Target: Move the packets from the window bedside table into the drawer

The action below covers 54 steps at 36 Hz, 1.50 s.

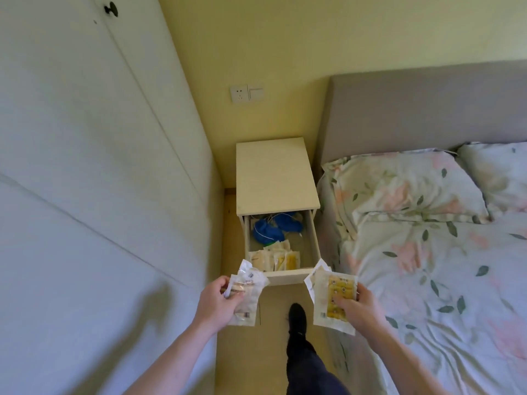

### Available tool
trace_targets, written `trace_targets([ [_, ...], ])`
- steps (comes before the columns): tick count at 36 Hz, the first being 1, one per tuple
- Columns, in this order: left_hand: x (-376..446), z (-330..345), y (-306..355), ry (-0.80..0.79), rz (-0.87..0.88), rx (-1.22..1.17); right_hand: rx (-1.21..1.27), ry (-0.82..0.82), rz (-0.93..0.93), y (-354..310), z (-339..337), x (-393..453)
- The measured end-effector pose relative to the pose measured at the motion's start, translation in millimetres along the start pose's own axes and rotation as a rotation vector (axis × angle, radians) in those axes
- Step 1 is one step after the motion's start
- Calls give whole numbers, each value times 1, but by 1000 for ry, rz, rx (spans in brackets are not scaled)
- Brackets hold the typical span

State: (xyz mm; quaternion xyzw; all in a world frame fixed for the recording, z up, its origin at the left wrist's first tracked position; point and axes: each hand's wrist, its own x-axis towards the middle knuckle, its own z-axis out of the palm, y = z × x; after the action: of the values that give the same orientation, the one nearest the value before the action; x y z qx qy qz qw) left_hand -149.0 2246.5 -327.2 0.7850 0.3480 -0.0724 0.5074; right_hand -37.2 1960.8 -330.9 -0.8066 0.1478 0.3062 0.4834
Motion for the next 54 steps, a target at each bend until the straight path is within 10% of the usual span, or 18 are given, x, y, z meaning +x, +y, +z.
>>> trace_targets([
  [13, 166, 17, 38, 17, -174, -130, -135, -113, 185, -84, 32, 204],
  [27, 319, 66, -56, 44, -327, -174, -123, -34, 379, -21, 146, 387],
  [54, 393, 124, -123, -7, -407, -288, -515, -64, 441, 51, 196, 475],
])
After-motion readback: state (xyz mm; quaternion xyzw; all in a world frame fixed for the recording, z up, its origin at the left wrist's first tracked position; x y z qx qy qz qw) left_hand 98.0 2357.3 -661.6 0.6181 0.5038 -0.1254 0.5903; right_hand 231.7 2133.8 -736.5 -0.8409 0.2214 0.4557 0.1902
